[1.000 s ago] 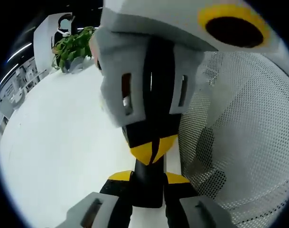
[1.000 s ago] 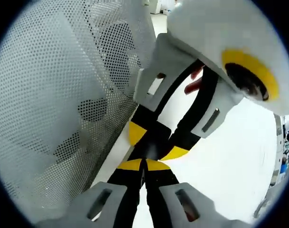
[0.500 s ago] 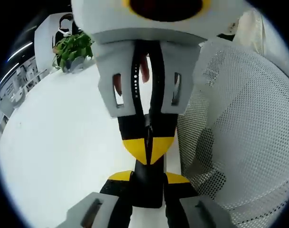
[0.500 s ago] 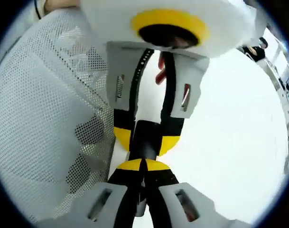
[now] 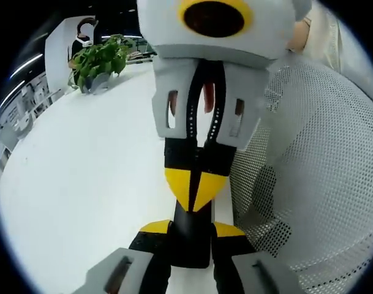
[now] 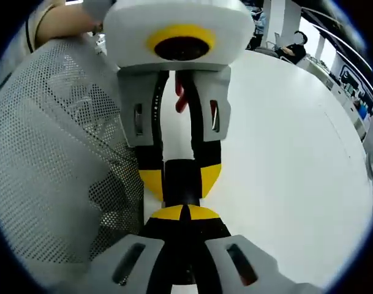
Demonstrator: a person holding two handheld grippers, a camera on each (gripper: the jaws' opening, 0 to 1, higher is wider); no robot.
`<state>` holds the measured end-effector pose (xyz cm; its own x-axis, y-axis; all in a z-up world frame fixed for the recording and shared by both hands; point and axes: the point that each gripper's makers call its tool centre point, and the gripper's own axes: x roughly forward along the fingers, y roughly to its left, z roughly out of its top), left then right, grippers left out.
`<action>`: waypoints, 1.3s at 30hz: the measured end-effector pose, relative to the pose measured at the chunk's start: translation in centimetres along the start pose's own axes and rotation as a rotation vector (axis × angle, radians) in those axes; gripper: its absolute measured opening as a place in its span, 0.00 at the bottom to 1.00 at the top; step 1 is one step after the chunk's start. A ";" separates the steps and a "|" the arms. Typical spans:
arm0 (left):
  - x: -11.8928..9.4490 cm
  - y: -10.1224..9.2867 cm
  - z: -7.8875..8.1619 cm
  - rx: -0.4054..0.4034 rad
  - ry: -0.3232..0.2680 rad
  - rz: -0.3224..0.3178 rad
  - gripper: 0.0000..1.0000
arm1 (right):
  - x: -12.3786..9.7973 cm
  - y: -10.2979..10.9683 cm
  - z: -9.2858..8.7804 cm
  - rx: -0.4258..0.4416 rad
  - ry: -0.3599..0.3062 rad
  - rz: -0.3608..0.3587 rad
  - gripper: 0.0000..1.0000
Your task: Press the specified remote control buttons in sequence, fully releasing each button before pressing the next.
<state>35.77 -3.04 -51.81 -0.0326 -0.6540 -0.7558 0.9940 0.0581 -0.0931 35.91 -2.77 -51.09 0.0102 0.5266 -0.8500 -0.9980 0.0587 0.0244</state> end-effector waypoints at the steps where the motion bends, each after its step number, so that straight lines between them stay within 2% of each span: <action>1: 0.0 0.0 0.0 -0.002 0.000 0.000 0.24 | 0.0 0.0 0.0 0.003 -0.001 -0.002 0.00; 8: 0.0 -0.1 0.1 0.004 -0.002 -0.002 0.24 | 0.0 0.0 -0.3 0.032 -0.011 -0.005 0.00; 18: 0.0 -0.2 0.1 0.019 0.002 -0.002 0.24 | 0.2 0.1 -0.2 -0.173 0.101 -0.019 0.00; 22: 0.0 -0.2 0.0 0.021 0.003 -0.002 0.24 | 0.3 0.2 -0.2 -0.189 0.118 -0.019 0.00; 24: 0.0 -0.2 0.0 0.023 0.003 -0.002 0.24 | 0.2 0.2 -0.2 -0.173 0.096 -0.029 0.00; 28: 0.0 -0.2 0.0 0.024 0.002 -0.002 0.24 | 0.1 0.1 -0.2 -0.089 -0.019 -0.012 0.00; 31: 0.1 -0.2 0.0 0.021 0.003 -0.001 0.24 | -0.2 0.0 -0.4 0.039 -0.078 0.007 0.00; 34: 0.1 -0.2 0.0 0.024 0.004 -0.002 0.24 | -0.5 -0.6 -0.9 0.041 -0.081 -0.029 0.11; 36: 0.1 -0.1 0.0 0.024 0.004 -0.003 0.24 | -0.7 -0.3 -1.3 0.065 -0.073 0.002 0.14; 39: 0.1 -0.1 0.0 0.024 0.005 -0.005 0.24 | -1.0 -0.3 -2.0 0.066 -0.076 0.004 0.18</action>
<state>35.65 -3.10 -51.88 -0.0378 -0.6507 -0.7584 0.9960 0.0368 -0.0811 36.09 -4.99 -51.29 0.0132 0.5900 -0.8073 -0.9917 0.1111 0.0649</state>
